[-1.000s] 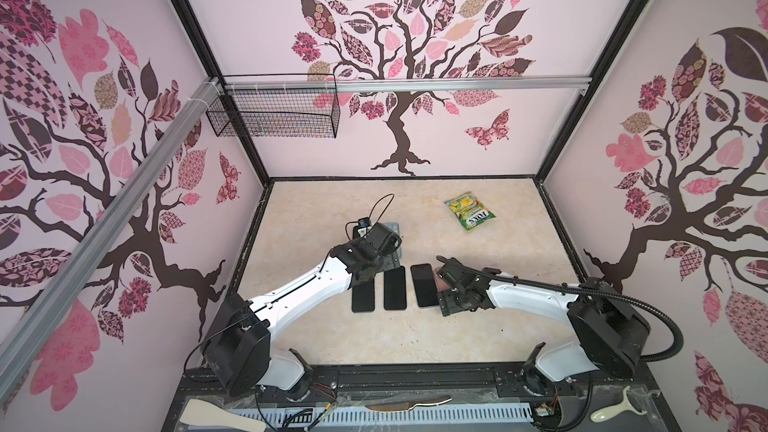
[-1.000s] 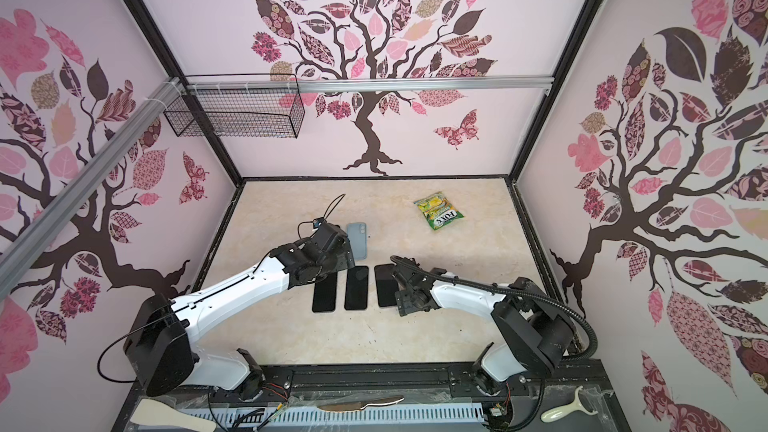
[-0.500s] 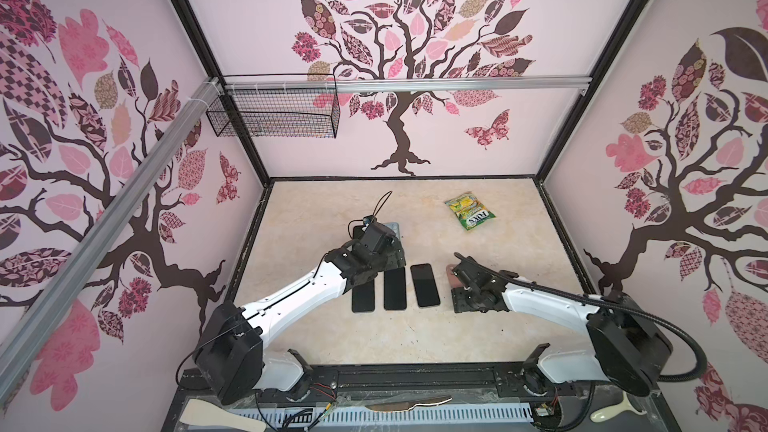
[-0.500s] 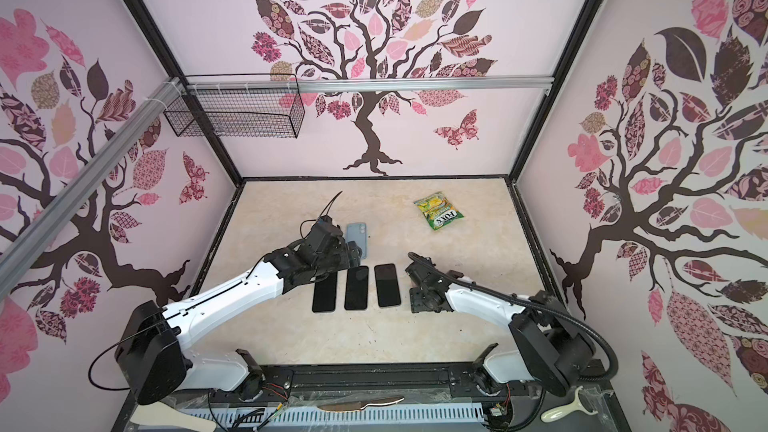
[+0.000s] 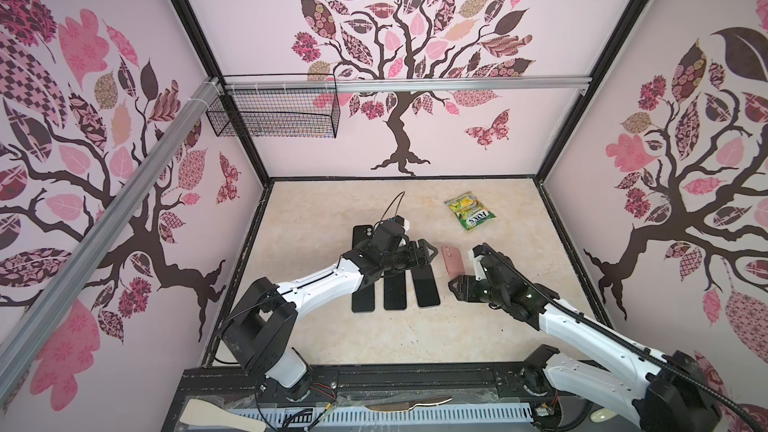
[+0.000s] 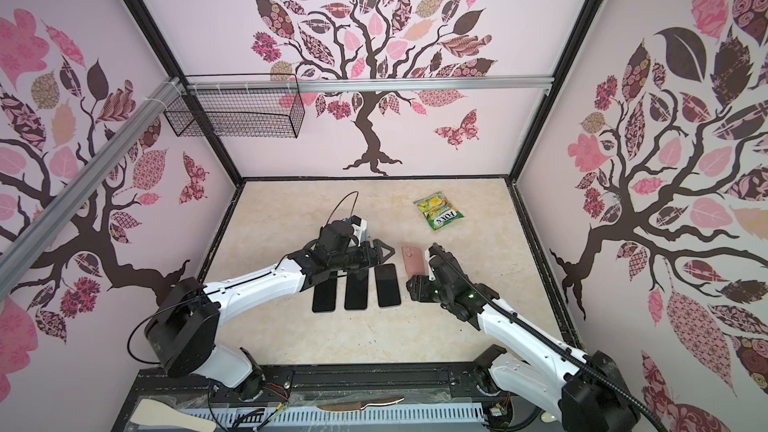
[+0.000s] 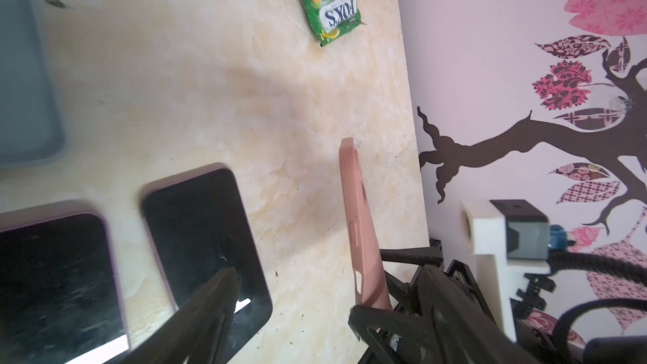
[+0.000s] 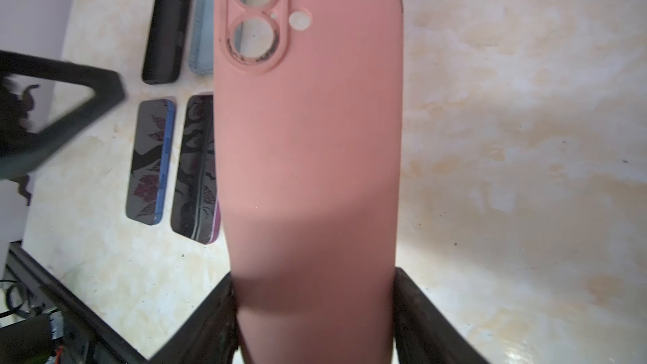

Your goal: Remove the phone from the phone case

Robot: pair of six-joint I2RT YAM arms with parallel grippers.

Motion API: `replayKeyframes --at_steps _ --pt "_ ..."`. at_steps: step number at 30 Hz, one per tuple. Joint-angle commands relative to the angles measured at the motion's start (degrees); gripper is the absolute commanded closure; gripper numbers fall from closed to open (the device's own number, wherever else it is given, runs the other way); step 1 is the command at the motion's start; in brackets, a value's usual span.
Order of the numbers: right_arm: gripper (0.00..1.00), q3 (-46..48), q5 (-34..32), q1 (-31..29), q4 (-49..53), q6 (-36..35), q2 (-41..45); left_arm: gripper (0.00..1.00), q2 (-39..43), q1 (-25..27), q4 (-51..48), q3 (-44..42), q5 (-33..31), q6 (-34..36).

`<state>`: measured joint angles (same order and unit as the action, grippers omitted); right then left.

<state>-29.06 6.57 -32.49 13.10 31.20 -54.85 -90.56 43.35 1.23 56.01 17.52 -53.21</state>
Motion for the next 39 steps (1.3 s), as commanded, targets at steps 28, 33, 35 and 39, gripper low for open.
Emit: replayKeyframes --at_steps 28,33,35,39 --pt "0.00 -7.1 3.3 0.6 -5.4 -2.9 13.4 1.00 5.2 -3.8 16.6 0.4 17.7 3.5" --pt "0.00 -12.7 11.7 1.9 -9.0 -3.2 12.0 1.00 8.9 -6.5 20.2 -0.8 28.2 5.1" --pt "0.00 -14.6 17.9 3.4 -11.9 -1.8 10.6 1.00 10.4 -7.0 22.5 -1.6 31.3 5.2" --pt "0.04 -16.4 27.1 7.6 -17.7 3.8 7.9 1.00 12.6 -7.1 25.6 -2.7 34.2 5.5"
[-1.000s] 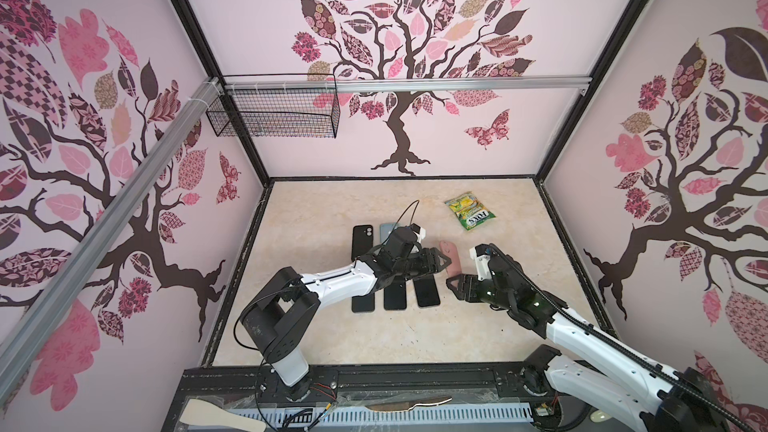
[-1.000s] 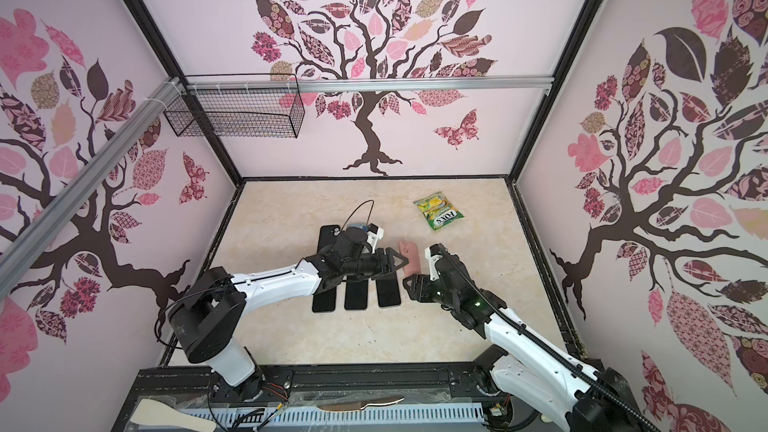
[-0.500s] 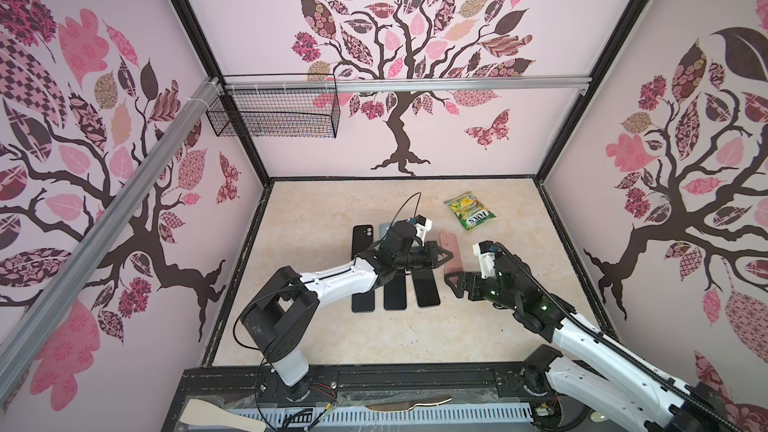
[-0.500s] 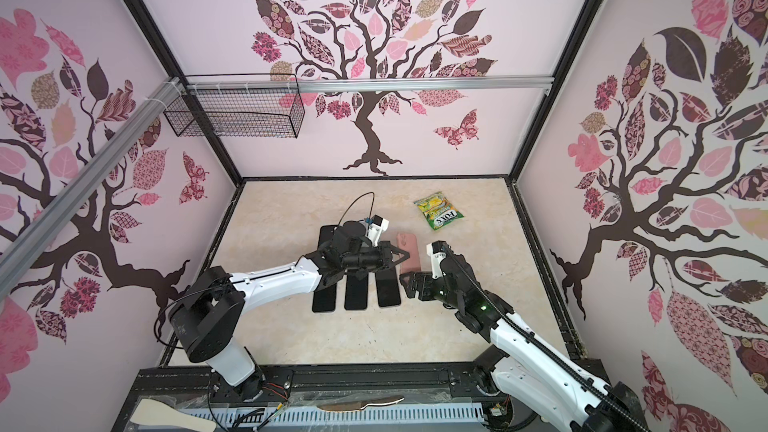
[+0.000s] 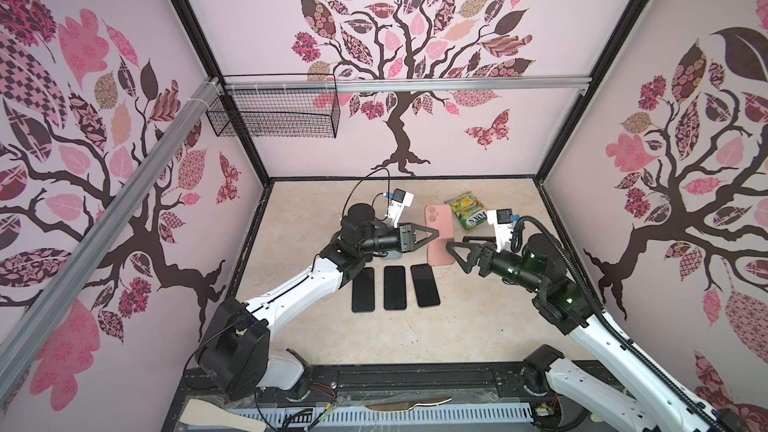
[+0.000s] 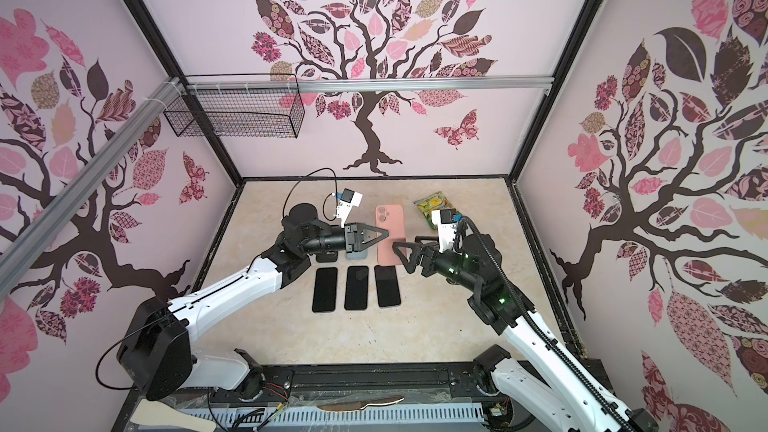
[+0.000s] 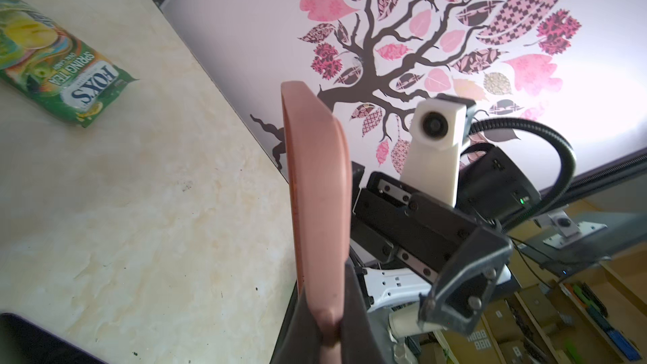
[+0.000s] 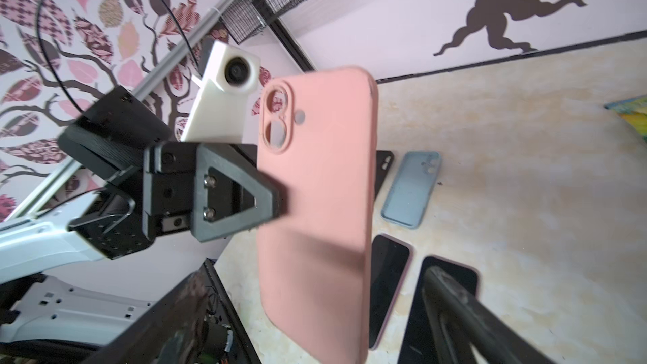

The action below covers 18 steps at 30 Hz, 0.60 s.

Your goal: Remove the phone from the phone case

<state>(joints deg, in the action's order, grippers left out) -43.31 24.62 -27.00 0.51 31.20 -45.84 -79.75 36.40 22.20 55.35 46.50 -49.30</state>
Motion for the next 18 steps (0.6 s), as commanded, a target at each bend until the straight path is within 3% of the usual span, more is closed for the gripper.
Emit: replayKeyframes --at_steps 1,5,10,18 --pt "0.06 -2.2 11.9 3.3 -7.1 5.6 -1.8 1.00 2.3 -0.2 5.9 -2.4 5.7 1.3" --pt "0.13 -2.6 20.8 4.6 -12.2 9.8 -4.3 1.00 3.5 -0.4 10.0 -3.3 6.6 -0.6" --pt "0.31 0.0 26.7 4.6 -21.0 16.0 -4.3 1.00 3.7 -0.5 12.3 -3.4 5.7 -2.4" --pt "0.45 1.4 28.7 4.6 -27.1 20.2 -2.5 1.00 2.9 -1.7 14.7 -4.5 5.4 -4.7"
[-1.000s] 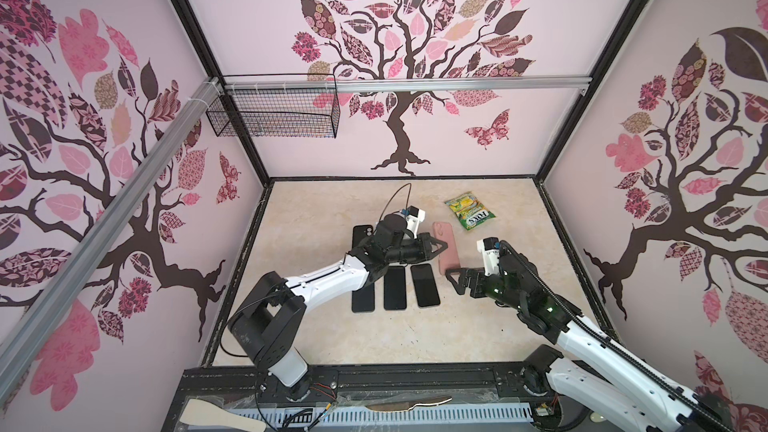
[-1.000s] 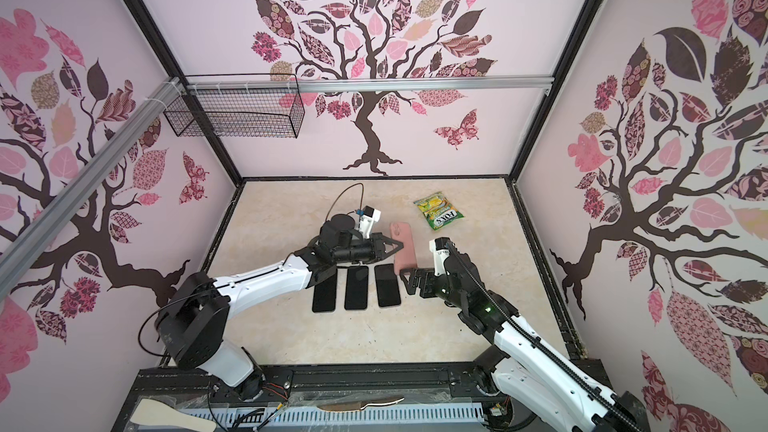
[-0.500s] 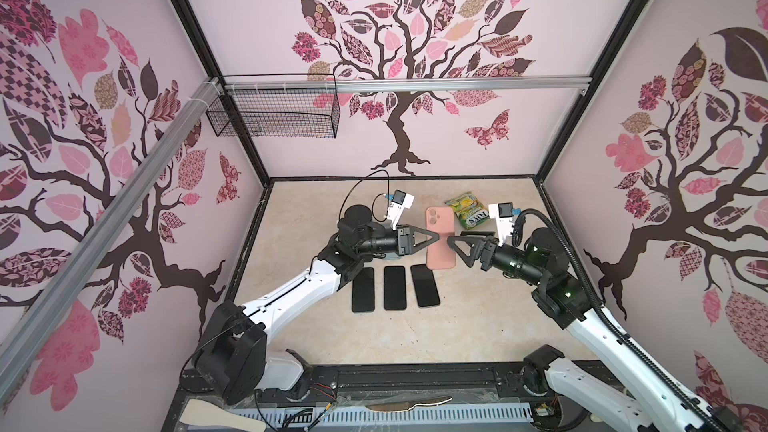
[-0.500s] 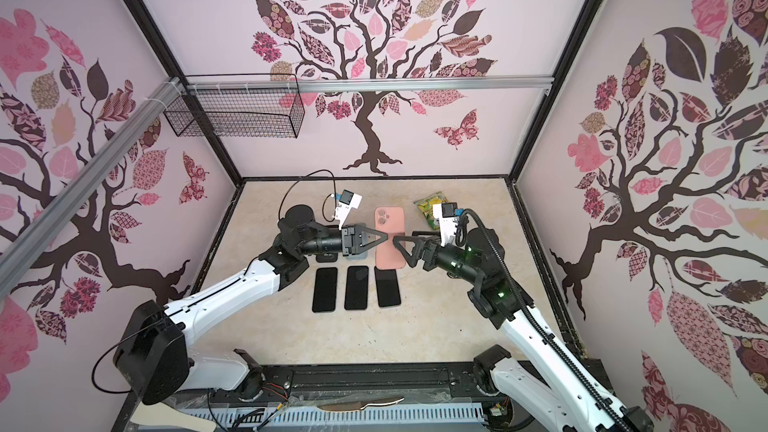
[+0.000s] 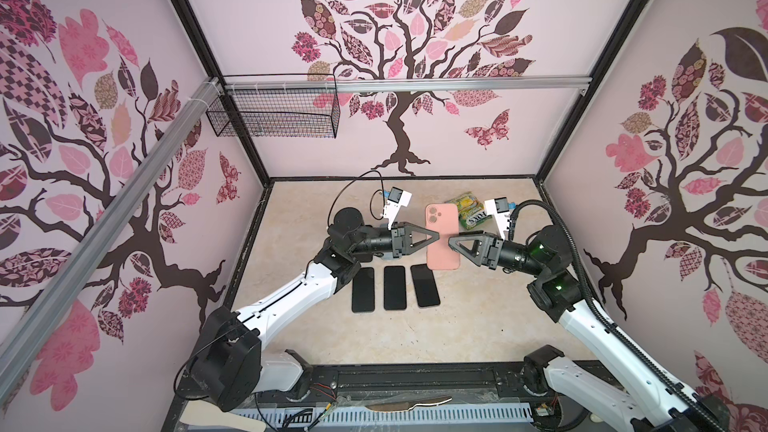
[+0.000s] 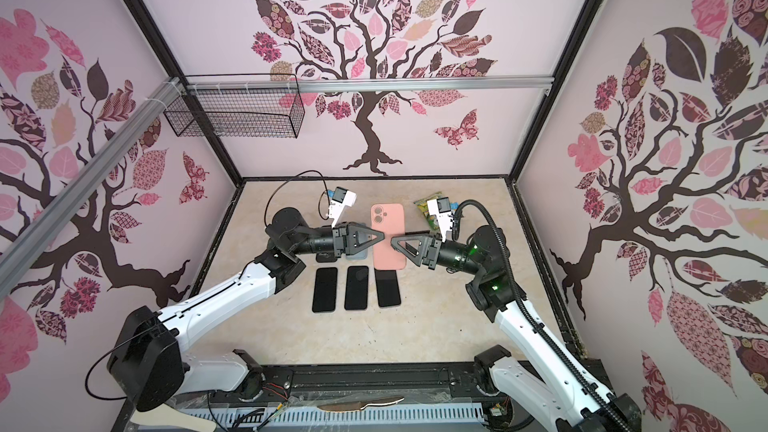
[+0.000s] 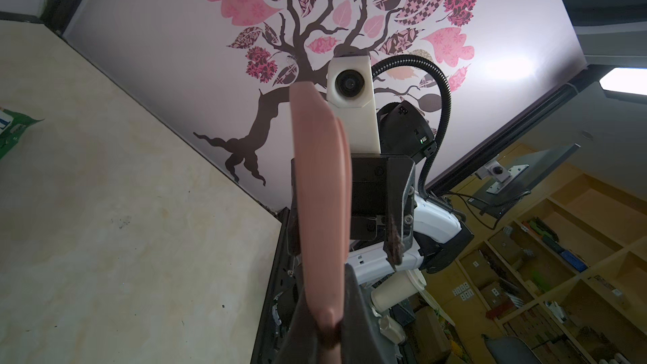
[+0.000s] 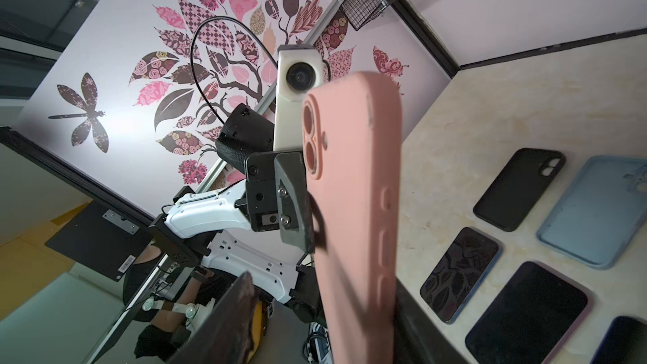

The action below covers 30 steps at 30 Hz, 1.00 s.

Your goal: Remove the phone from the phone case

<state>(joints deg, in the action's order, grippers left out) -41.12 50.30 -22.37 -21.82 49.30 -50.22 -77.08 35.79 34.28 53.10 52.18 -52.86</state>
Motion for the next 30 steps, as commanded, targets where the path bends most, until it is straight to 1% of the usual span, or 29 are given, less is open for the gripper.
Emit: replayKeyframes --at_steps 1,3,6,9,11,15,19,20,23,25,29,30 --pt "0.46 -0.7 2.9 0.0 -4.8 2.1 2.3 1.00 0.2 -1.4 3.6 -2.6 -0.3 -1.9" --pt "0.47 -0.5 2.5 0.0 -4.8 2.0 3.1 1.00 -0.1 -1.7 4.3 -2.8 0.1 -2.3" --pt "0.52 -0.6 1.8 0.0 -5.2 2.5 4.2 1.00 -0.5 -1.7 4.0 -2.6 1.2 -2.1" --pt "0.56 -1.4 3.1 0.0 -6.1 3.8 3.9 1.00 -0.8 -1.7 3.4 -2.7 1.9 -1.7" --pt "0.61 -1.9 4.5 0.0 -6.2 4.4 3.4 1.00 -1.0 -1.8 3.4 -2.6 2.5 -1.8" --pt "0.75 -1.6 5.6 0.0 -6.9 5.5 2.8 1.00 -1.2 -1.8 2.7 -1.9 3.4 -1.4" --pt "0.76 -1.0 6.4 0.0 -12.2 9.8 2.5 1.00 -1.5 -1.8 2.7 -1.9 3.6 -1.2" --pt "0.78 -0.9 6.6 0.0 -13.4 10.7 2.4 1.00 -1.7 -1.8 2.8 -1.8 3.6 -1.2" --pt "0.86 -0.9 6.6 -0.1 -15.6 12.8 2.4 1.00 -2.5 -1.8 3.9 -2.0 3.6 -1.8" --pt "0.89 -0.7 6.7 -0.1 -17.0 14.1 2.4 1.00 -3.0 -1.8 4.5 -2.0 3.7 -2.3" --pt "1.00 0.1 6.3 -0.1 -17.9 14.7 2.4 1.00 -4.1 -1.3 4.7 -1.2 3.9 -2.5" --pt "1.00 0.2 6.3 -0.1 -17.9 14.4 2.4 1.00 -4.3 -1.1 4.7 -0.9 3.9 -2.5"
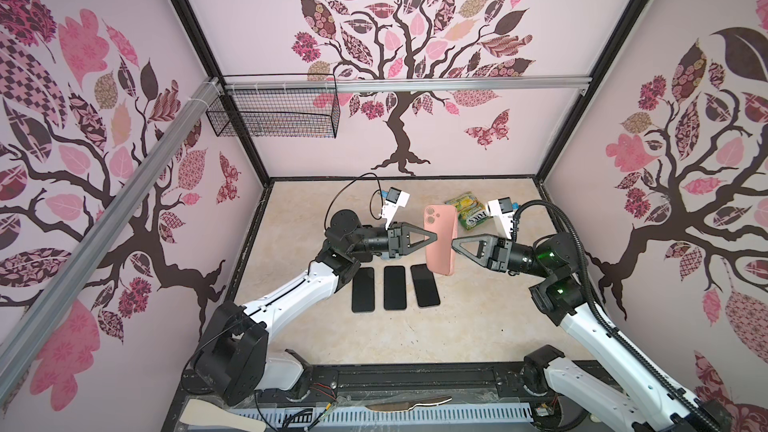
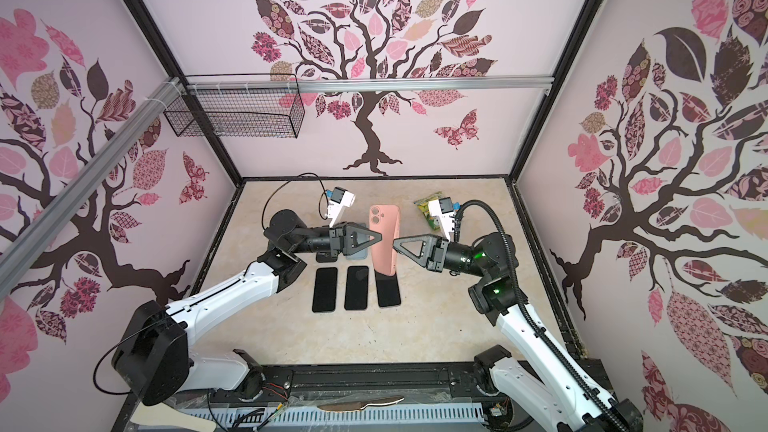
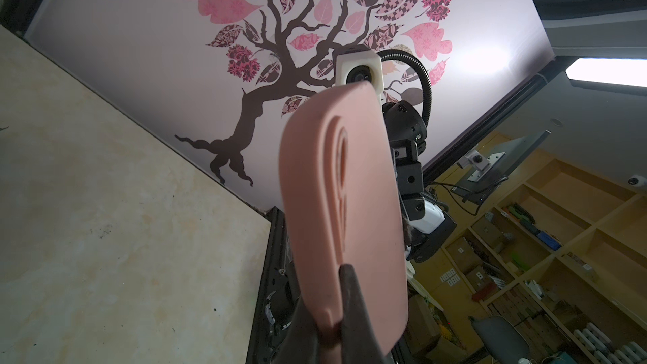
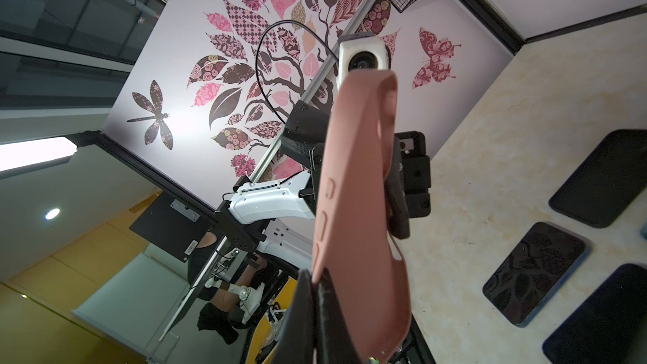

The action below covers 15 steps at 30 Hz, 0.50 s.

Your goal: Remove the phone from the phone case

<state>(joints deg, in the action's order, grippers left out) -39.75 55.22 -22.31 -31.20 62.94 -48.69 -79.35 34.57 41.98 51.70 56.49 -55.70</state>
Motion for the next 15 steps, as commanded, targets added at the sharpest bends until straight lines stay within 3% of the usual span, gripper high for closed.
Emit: replayKeyframes --at_steps 1,4,6,8,9,12,15 --pt "1.00 -1.2 1.1 -0.2 -8.0 0.2 1.0 1.00 -2.3 0.3 -3.2 0.8 -0.4 0.6" --pt "1.00 -2.2 0.3 -0.2 -2.8 -4.6 1.3 1.00 -2.4 0.4 -5.3 2.0 -1.0 1.4" --pt "1.00 -3.8 -1.6 -0.2 5.3 -10.6 1.8 0.76 -1.4 0.3 -8.0 3.2 -2.8 2.8" --pt "1.00 -5.6 -6.5 -0.2 15.1 -18.2 2.4 0.46 0.6 0.2 -17.7 5.4 -6.9 8.2" --pt "1.00 -6.3 -8.5 -0.2 19.1 -21.1 2.3 0.36 1.7 0.2 -23.7 6.6 -9.6 11.7" --pt "1.00 -7.4 -17.3 -0.2 27.6 -27.5 1.4 0.18 5.3 -0.4 -43.3 9.1 -25.0 20.3" --pt "1.00 -8.3 -25.1 -0.2 33.5 -31.4 -1.3 0.12 7.8 -1.6 -52.7 8.3 -36.5 23.3"
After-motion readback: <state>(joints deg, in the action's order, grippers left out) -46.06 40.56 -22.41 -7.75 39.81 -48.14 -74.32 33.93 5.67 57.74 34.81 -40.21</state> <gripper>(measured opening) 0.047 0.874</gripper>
